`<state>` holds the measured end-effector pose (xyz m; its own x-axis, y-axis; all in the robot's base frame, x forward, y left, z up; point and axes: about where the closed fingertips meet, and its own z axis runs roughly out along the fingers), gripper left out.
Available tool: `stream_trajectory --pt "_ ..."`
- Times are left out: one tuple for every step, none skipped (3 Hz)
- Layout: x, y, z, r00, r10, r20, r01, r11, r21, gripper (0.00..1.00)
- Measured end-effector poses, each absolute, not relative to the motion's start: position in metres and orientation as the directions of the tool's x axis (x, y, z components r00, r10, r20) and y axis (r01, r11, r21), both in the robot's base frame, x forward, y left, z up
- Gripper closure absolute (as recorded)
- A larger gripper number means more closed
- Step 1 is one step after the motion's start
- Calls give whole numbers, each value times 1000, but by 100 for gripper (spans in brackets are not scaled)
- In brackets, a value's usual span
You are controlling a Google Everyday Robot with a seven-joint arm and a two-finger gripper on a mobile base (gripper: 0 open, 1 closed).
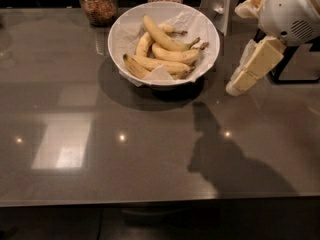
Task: Pick banana from white bowl
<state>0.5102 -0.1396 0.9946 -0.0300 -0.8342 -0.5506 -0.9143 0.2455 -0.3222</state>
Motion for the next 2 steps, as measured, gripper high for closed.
stream_trajectory --pt "510 -140 995 -30 -834 -551 -914 245 -322 0" --pt "519 -130 996 -6 -820 -573 -907 246 -342 0"
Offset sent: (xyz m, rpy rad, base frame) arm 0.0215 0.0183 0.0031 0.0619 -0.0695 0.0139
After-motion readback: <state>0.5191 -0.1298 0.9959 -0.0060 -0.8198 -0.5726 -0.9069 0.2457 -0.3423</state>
